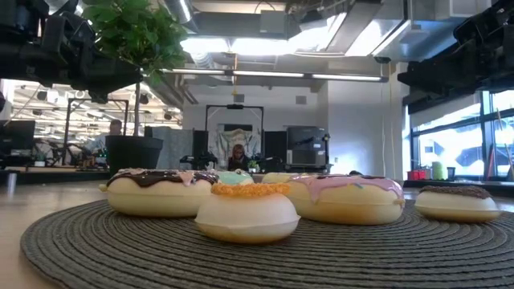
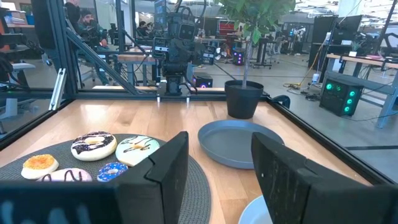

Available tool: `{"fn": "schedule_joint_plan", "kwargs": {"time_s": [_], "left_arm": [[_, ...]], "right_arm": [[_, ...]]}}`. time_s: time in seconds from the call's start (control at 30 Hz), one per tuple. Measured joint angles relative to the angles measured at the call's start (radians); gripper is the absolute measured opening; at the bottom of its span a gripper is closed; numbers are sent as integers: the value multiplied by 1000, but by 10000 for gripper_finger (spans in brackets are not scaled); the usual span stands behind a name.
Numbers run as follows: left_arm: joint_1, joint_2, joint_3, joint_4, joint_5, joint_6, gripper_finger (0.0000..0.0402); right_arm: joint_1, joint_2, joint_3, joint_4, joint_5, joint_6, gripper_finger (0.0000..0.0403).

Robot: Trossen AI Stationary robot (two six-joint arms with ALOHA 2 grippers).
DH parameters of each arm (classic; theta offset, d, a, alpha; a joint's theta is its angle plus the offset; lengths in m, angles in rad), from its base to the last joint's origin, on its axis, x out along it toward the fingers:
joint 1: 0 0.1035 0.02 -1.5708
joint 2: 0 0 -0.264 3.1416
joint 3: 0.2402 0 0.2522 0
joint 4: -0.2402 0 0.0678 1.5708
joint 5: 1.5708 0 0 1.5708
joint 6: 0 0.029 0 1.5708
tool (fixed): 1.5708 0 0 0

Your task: Pick & Place donuts

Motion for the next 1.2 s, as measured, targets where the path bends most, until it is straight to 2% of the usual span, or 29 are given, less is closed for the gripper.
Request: {"fn": "schedule_joint_plan", "kwargs": {"time_s": [0.6, 0.87, 1.03, 1.2], "left_arm": [[0, 0, 0, 0, 0, 0, 120], [0, 0, 0, 0, 0, 0, 120], [0, 0, 0, 0, 0, 0, 119], [0, 0, 0, 0, 0, 0, 120]], "right_arm": [[-1, 0, 0, 0, 0, 8, 177], [-1, 0, 0, 14, 7, 390, 177], [-1, 0, 0, 140, 137, 322, 177], [-1, 0, 0, 151, 66, 314, 177]]}}
